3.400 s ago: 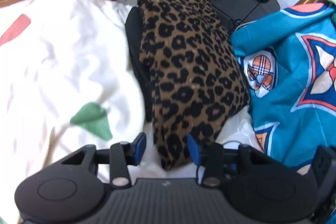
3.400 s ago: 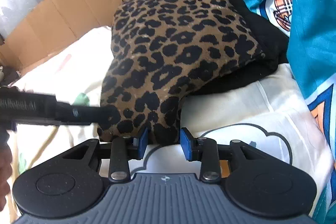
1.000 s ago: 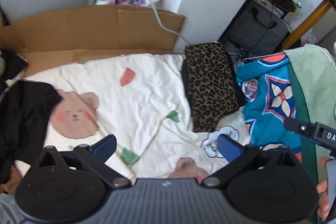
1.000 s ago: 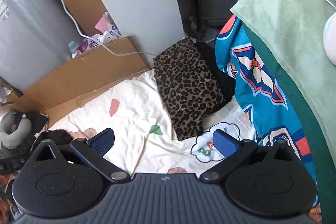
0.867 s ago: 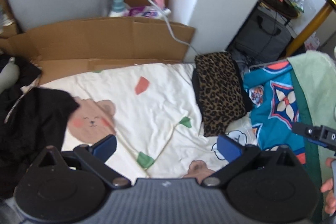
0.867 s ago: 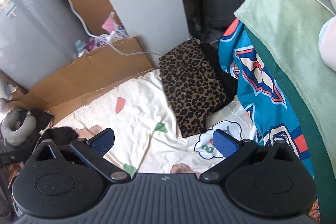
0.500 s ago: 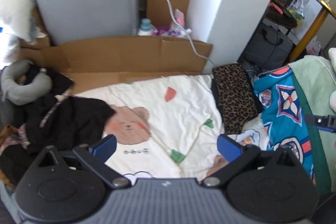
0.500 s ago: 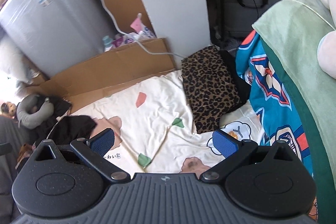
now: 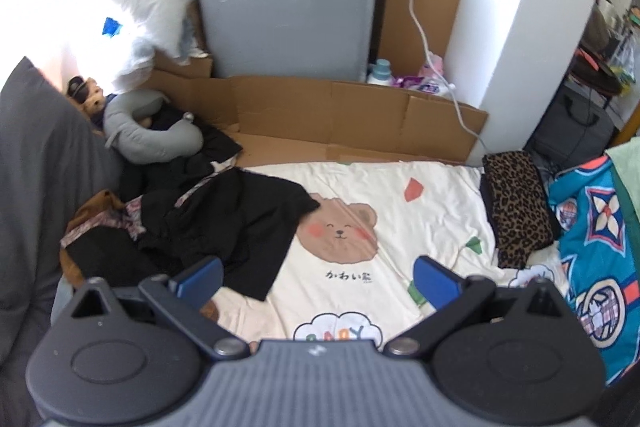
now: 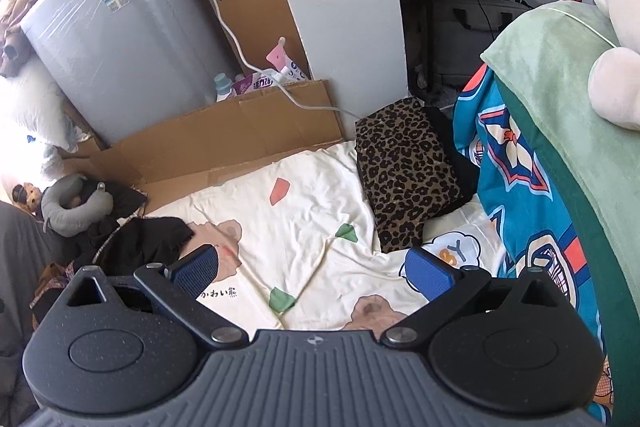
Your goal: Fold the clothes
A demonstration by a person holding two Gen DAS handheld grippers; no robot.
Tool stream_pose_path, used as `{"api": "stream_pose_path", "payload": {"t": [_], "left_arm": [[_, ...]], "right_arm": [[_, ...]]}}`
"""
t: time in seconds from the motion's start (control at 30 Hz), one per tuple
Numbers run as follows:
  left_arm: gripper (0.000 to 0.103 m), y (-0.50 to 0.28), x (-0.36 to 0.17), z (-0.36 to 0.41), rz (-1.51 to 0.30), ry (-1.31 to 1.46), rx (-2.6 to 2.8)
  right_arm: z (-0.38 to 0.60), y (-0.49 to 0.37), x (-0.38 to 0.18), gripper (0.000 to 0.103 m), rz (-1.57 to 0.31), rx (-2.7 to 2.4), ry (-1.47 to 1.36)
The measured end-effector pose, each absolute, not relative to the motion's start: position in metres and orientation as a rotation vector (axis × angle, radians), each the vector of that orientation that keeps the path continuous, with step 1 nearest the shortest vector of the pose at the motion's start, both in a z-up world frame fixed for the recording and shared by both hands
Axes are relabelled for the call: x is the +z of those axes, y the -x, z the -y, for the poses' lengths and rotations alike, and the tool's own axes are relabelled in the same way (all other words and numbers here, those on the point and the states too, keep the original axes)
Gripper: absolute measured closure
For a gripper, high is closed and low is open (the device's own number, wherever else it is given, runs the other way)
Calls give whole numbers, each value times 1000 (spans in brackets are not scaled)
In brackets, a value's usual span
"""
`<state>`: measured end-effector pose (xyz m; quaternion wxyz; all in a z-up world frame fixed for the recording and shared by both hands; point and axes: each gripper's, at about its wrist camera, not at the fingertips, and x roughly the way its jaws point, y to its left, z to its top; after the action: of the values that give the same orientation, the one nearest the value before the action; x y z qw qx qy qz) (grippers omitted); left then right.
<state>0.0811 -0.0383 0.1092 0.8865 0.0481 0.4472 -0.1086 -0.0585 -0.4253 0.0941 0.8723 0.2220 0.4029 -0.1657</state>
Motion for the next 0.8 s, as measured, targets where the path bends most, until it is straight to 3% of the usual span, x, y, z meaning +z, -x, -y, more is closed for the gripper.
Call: {"api": "stream_pose_path", "payload": {"t": [0.8], "left_arm": [[0,-42,37,-41,-942,63,2]], "right_arm": [[360,38,18,0,-809,-250,-374]]}}
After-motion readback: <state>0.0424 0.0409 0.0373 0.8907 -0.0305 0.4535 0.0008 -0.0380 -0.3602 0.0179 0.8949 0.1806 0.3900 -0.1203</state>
